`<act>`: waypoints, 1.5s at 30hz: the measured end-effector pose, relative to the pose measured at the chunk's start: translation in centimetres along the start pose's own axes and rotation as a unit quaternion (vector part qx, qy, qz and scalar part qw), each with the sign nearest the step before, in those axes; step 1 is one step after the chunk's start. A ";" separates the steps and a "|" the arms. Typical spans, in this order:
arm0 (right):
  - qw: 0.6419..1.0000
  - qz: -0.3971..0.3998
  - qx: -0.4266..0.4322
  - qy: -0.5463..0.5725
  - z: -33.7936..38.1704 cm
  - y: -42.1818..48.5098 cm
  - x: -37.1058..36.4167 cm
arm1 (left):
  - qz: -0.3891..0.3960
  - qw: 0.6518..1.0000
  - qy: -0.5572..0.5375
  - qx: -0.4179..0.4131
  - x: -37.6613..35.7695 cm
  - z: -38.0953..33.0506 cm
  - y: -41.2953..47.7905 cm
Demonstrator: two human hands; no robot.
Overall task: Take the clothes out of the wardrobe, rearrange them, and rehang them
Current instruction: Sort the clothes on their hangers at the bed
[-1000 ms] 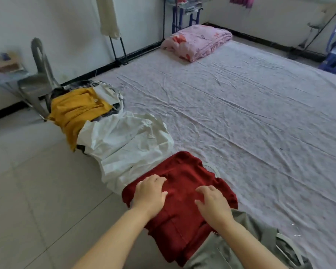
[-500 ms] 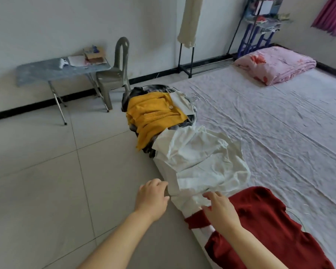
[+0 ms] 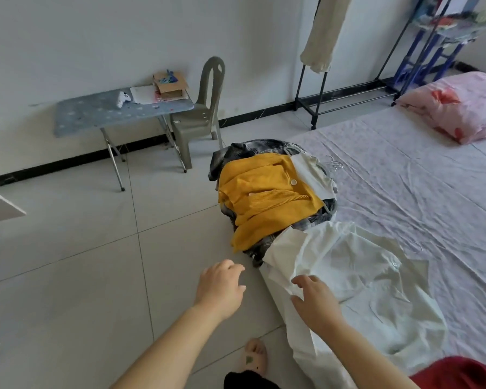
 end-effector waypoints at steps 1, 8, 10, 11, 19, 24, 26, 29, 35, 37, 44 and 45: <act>1.000 0.005 -0.003 0.001 0.7 1.6 0.4 | 0.002 1.000 0.005 0.001 1.0 0.6 1.5; 1.000 -0.004 -0.016 0.000 4.6 11.5 4.3 | 0.006 0.999 0.018 -0.032 6.9 2.7 11.3; 0.999 -0.015 -0.029 0.008 5.2 14.1 5.2 | 0.014 0.998 0.027 -0.052 7.9 3.2 14.5; 0.999 -0.021 -0.038 0.010 5.4 15.5 5.7 | 0.016 0.997 0.029 -0.064 8.4 3.5 16.4; 0.984 -0.065 -0.159 0.047 6.9 25.1 8.2 | 0.060 0.982 0.042 -0.174 13.5 5.4 30.8; 0.971 -0.092 -0.213 0.064 7.6 28.7 10.0 | 0.083 0.969 0.057 -0.225 15.9 5.0 37.3; 0.964 -0.100 -0.234 0.072 7.0 29.6 10.6 | 0.093 0.964 0.063 -0.242 16.1 4.2 39.4; 0.956 -0.108 -0.260 0.081 5.5 31.4 11.7 | 0.109 0.956 0.061 -0.266 16.0 2.4 42.3; 0.946 -0.104 -0.291 0.099 0.7 37.5 13.9 | 0.136 0.947 0.078 -0.281 14.8 -0.6 49.1; 0.943 -0.093 -0.302 0.110 -1.7 40.4 14.5 | 0.145 0.946 0.083 -0.278 14.3 -1.8 52.2; 0.928 -0.058 -0.338 0.148 -11.4 49.7 14.6 | 0.186 0.937 0.093 -0.279 9.9 -7.6 61.6; 0.927 -0.052 -0.343 0.142 -12.8 50.8 14.6 | 0.193 0.936 0.090 -0.279 9.0 -8.3 62.6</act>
Point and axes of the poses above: each hand's wrist, its own y-axis towards the middle knuckle, its own x-axis out of the back of the hand, z = x × y, the point moved 9 cm from there along y, towards the middle knuckle
